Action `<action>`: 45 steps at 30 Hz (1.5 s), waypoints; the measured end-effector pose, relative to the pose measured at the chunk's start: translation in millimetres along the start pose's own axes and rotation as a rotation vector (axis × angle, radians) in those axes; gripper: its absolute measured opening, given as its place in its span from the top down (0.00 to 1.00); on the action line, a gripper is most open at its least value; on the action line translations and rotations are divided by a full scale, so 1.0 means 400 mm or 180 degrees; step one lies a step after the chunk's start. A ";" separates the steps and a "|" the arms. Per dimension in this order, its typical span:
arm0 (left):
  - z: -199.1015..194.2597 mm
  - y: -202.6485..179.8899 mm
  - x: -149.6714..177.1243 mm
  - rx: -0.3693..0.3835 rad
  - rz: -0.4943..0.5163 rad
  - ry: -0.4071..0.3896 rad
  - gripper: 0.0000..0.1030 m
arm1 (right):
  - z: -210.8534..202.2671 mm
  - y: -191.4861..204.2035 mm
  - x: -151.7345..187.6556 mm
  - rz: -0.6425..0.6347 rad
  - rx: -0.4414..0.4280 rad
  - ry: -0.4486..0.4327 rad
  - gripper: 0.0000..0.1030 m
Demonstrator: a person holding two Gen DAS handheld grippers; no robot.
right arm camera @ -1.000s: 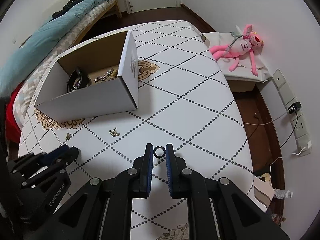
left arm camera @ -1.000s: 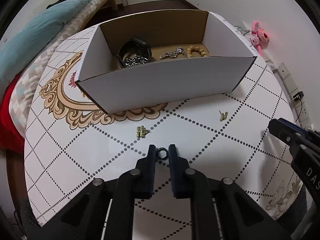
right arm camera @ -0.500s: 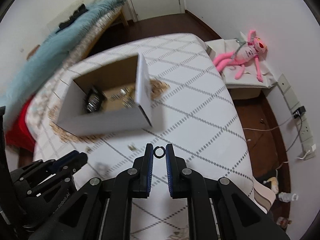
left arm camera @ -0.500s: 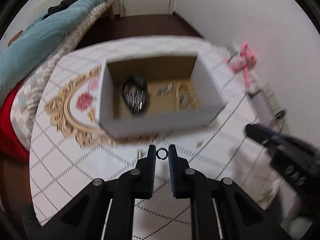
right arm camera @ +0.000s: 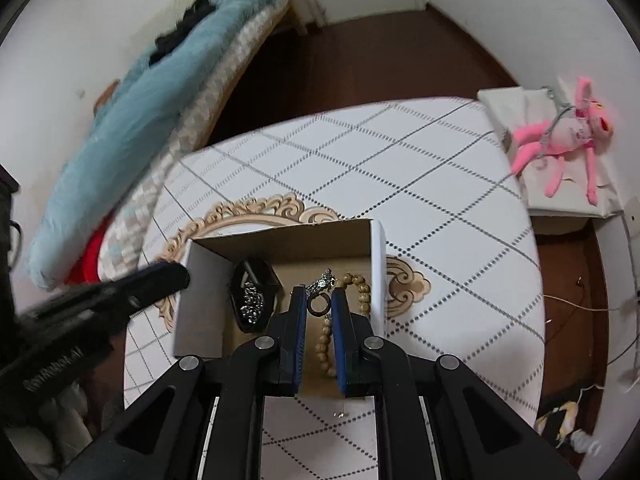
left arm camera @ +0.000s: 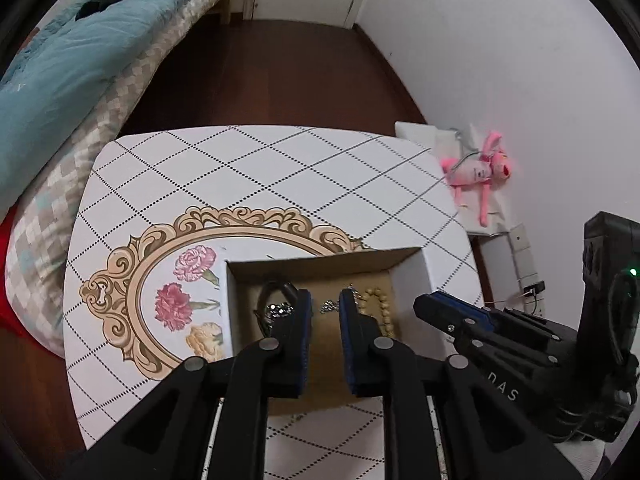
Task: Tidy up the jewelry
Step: 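Drop both black rings into the white box by opening both tools, then pinch a small gold charm with the right tool while the left pinches another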
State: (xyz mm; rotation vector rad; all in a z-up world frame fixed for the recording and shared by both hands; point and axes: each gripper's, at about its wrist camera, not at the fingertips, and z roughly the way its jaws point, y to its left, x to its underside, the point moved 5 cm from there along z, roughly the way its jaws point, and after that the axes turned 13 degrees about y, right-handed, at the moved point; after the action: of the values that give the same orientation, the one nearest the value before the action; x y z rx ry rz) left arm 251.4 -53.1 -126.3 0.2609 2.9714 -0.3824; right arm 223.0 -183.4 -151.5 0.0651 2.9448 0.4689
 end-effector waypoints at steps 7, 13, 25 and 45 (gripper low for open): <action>-0.009 0.063 -0.010 -0.0278 -0.0202 -0.0083 0.31 | 0.012 -0.012 -0.035 0.0009 0.0122 0.0162 0.76; 0.002 0.113 0.019 -0.0630 -0.0267 -0.0136 0.04 | -0.016 -0.033 -0.027 -0.0013 0.0420 0.0098 0.48; 0.020 0.134 0.078 -0.0941 -0.0249 -0.0222 0.00 | -0.014 -0.046 0.007 -0.0081 0.1190 0.0011 0.02; -0.106 0.113 0.208 -0.1024 -0.0299 -0.0522 0.00 | -0.159 0.022 0.142 -0.0044 0.0939 -0.0381 0.02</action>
State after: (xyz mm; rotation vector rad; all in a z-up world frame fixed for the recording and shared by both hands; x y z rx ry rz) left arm 174.1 14.0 -109.2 0.0513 2.8306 0.0652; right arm 156.7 -190.5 -97.3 0.1036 2.8688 0.0243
